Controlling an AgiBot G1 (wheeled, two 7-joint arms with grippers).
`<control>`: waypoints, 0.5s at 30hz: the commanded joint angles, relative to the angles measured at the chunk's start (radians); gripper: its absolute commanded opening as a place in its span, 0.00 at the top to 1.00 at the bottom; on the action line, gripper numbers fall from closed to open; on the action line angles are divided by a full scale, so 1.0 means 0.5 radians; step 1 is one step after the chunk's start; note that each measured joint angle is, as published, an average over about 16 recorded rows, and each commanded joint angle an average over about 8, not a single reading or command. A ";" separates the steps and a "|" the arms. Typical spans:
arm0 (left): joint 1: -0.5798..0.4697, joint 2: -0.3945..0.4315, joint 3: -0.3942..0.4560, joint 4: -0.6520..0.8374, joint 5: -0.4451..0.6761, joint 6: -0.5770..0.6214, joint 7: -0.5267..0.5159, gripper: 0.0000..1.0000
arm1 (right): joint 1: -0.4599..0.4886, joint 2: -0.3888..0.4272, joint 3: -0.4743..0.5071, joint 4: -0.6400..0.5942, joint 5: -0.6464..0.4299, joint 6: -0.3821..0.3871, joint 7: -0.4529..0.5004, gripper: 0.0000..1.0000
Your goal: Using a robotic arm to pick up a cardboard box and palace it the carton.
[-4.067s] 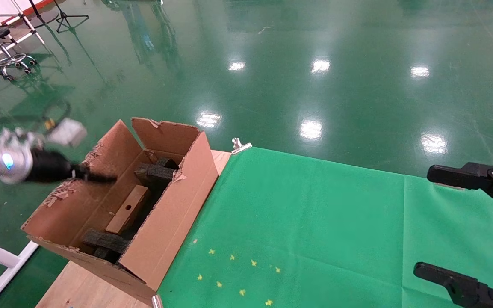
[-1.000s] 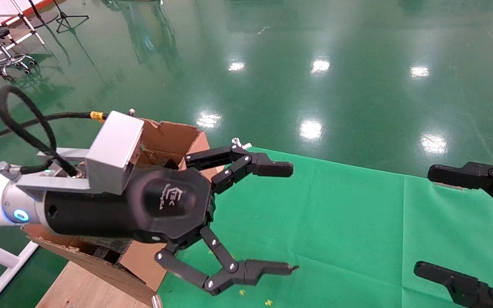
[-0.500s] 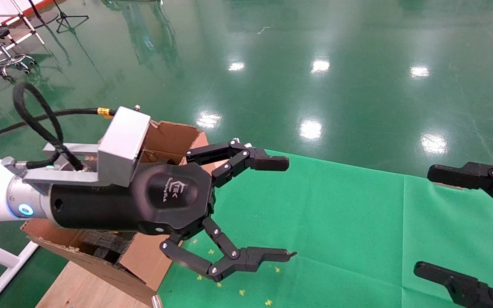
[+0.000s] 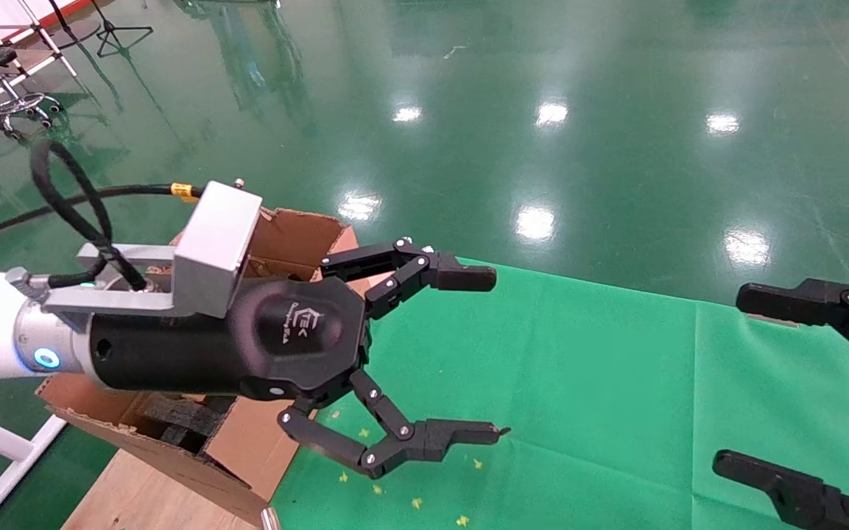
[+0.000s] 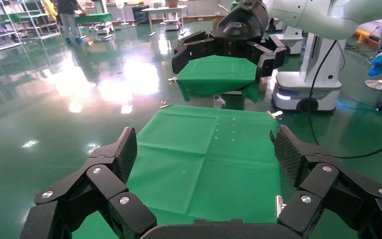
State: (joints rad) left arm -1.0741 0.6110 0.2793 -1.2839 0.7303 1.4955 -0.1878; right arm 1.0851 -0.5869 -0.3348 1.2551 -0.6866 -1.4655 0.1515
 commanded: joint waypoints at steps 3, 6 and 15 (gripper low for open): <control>-0.002 0.000 0.001 0.002 0.003 -0.001 -0.001 0.00 | 0.000 0.000 0.000 0.000 0.000 0.000 0.000 0.00; -0.002 0.000 0.001 0.003 0.004 -0.001 -0.001 0.00 | 0.000 0.000 0.000 0.000 0.000 0.000 0.000 0.00; -0.004 0.000 0.002 0.004 0.006 -0.002 -0.002 0.00 | 0.000 0.000 0.000 0.000 0.000 0.000 0.000 0.00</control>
State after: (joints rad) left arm -1.0760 0.6112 0.2804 -1.2817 0.7333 1.4945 -0.1886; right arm 1.0851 -0.5869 -0.3348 1.2551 -0.6866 -1.4656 0.1515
